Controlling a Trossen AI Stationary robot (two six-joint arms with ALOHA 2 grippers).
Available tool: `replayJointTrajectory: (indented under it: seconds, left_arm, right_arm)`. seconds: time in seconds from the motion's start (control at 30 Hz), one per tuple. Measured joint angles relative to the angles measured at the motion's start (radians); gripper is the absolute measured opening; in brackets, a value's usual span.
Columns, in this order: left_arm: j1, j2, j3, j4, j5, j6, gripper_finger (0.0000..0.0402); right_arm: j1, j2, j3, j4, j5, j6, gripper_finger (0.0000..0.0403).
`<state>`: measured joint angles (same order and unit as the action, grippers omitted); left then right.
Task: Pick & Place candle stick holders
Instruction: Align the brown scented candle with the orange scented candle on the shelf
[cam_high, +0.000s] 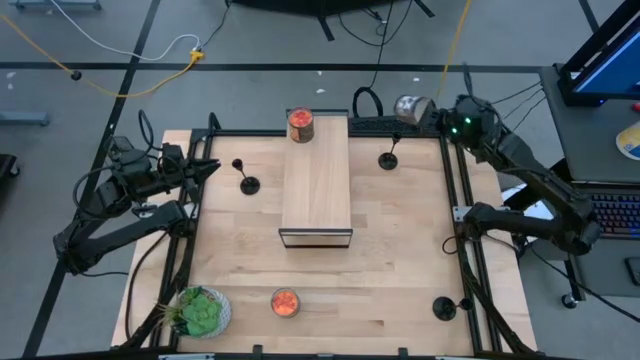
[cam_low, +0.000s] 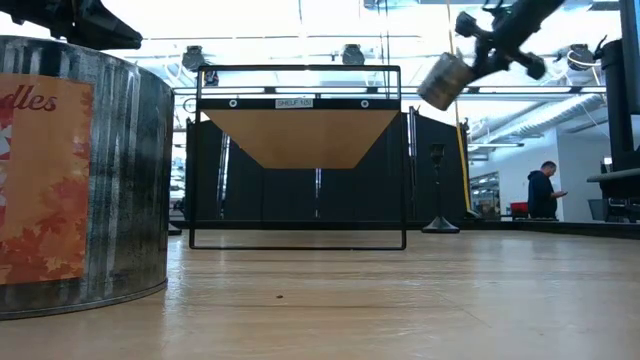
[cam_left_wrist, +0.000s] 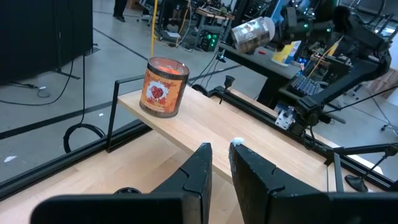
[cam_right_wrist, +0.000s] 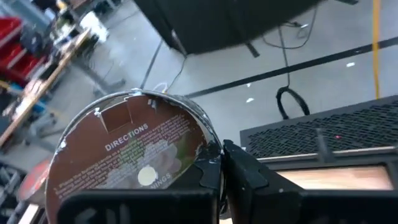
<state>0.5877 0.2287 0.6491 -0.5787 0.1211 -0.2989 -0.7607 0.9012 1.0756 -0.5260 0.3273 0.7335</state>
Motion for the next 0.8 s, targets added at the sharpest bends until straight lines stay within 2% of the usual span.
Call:
replayJointTrajectory:
  seconds: [0.43, 0.8]
  left_arm:
    - [0.000, 0.000, 0.000, 0.000, 0.000, 0.002, 0.0063]
    - [0.000, 0.000, 0.000, 0.000, 0.000, 0.008, 0.0063]
  right_arm:
    - [0.096, 0.298, 0.251, 0.001, -0.145, -0.110, 0.0000]
    - [0.127, 0.453, 0.330, 0.001, -0.232, -0.118, 0.0000]
